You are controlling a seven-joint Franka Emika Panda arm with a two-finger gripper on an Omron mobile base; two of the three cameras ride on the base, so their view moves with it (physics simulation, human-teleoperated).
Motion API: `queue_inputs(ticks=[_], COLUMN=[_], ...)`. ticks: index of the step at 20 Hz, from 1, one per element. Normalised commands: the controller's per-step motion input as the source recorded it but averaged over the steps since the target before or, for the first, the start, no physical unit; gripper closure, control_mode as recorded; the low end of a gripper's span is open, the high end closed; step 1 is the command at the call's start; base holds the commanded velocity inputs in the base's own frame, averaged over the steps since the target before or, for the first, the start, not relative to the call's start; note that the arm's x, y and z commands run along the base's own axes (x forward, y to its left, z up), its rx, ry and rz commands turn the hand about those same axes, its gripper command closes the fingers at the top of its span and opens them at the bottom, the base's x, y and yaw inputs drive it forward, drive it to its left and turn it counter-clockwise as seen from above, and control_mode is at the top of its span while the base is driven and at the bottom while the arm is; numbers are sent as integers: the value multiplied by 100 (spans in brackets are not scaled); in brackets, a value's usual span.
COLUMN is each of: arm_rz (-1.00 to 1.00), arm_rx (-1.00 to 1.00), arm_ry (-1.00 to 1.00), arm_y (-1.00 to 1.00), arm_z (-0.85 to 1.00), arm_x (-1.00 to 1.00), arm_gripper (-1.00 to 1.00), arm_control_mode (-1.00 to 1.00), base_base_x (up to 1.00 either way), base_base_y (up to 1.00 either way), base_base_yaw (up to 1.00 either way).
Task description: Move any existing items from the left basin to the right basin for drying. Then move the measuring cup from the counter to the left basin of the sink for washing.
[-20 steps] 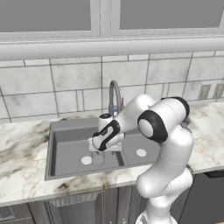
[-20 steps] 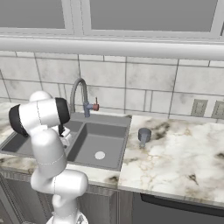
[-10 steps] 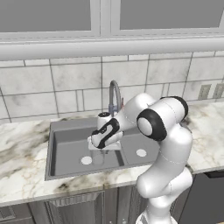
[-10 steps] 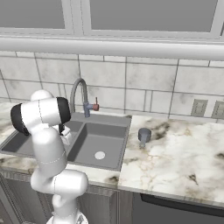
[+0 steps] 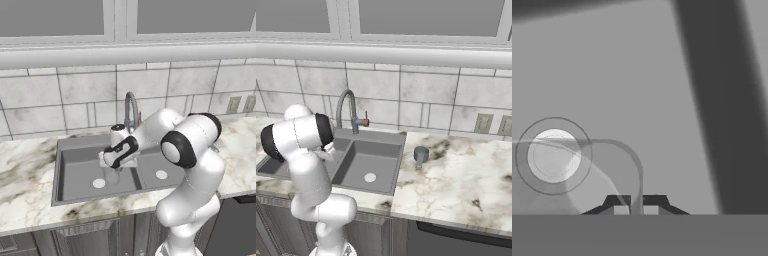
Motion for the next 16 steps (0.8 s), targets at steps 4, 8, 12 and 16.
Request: queue_inputs(ticks=[4, 8, 12, 16], arm_rz=[0, 0, 0, 0], arm_rx=[0, 0, 0, 0], arm_ry=[-2, 0, 0, 0], arm_y=[0, 0, -6, -11], arm_z=[59, 59, 53, 36], arm_x=[0, 0, -12, -33], arm_gripper=[100, 100, 100, 100], arm_control_mode=[-100, -100, -100, -100], base_base_x=[0, 0, 0, 0], base_base_y=[0, 0, 0, 0], base_base_yaw=[0, 0, 0, 0])
